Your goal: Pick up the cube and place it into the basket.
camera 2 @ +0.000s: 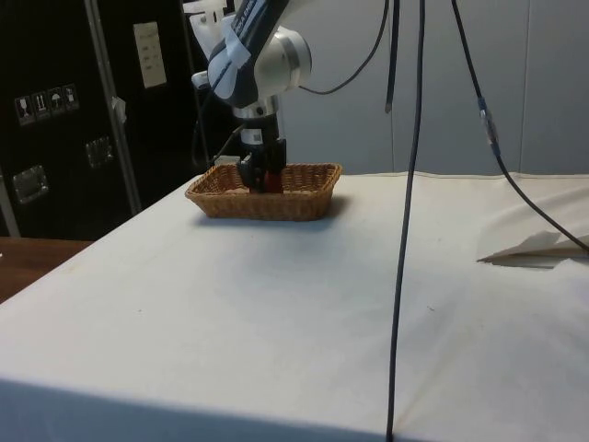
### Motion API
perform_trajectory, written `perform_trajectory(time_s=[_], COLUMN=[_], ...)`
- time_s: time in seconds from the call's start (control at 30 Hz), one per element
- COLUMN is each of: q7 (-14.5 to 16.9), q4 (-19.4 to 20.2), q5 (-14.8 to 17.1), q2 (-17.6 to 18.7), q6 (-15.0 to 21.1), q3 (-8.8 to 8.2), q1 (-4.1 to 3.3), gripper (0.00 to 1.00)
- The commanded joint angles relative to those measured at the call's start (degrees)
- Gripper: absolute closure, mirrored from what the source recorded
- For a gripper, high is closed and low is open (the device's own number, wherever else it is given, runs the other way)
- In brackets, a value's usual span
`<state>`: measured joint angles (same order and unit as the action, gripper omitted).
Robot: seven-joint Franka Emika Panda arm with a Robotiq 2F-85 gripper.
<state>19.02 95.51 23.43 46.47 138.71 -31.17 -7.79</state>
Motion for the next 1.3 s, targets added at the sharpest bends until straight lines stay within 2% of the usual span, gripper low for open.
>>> perform_trajectory(time_s=[0.0,0.3,0.33,0.43,0.47,0.53,0.57,0.63,0.67,0.9,1.1,1.13,1.17,1.27], q7=[0.0,0.11,0.11,0.11,0.11,0.0,0.11,0.11,0.11,0.06,-0.17,0.0,-0.17,-0.17], q4=[0.0,-0.06,-0.06,-0.06,-0.06,0.0,-0.06,-0.06,-0.06,-0.06,0.0,-0.34,0.0,0.0], q5=[0.0,0.06,0.06,0.06,0.06,0.0,0.06,0.06,0.06,0.0,-0.4,-0.11,-0.52,-0.63], q2=[0.0,0.06,0.06,0.06,0.06,0.0,0.06,0.06,0.06,0.0,-0.97,-0.57,-1.2,-1.66], q6=[0.0,-0.06,-0.06,-0.06,-0.06,-0.06,-0.06,-0.06,-0.06,-0.11,-0.8,-0.52,-0.97,-1.38], q3=[0.0,0.0,-0.06,-0.06,-0.06,-0.11,-0.06,-0.06,-0.06,-0.11,-0.92,-0.57,-1.03,-1.32], q1=[0.0,0.06,0.06,0.06,0.06,0.0,0.06,0.06,0.06,0.06,-0.52,-0.17,-0.57,-0.8], gripper=[0.99,0.97,0.92,0.64,0.4,0.21,0.21,0.03,0.0,0.0,0.0,0.0,0.0,0.0])
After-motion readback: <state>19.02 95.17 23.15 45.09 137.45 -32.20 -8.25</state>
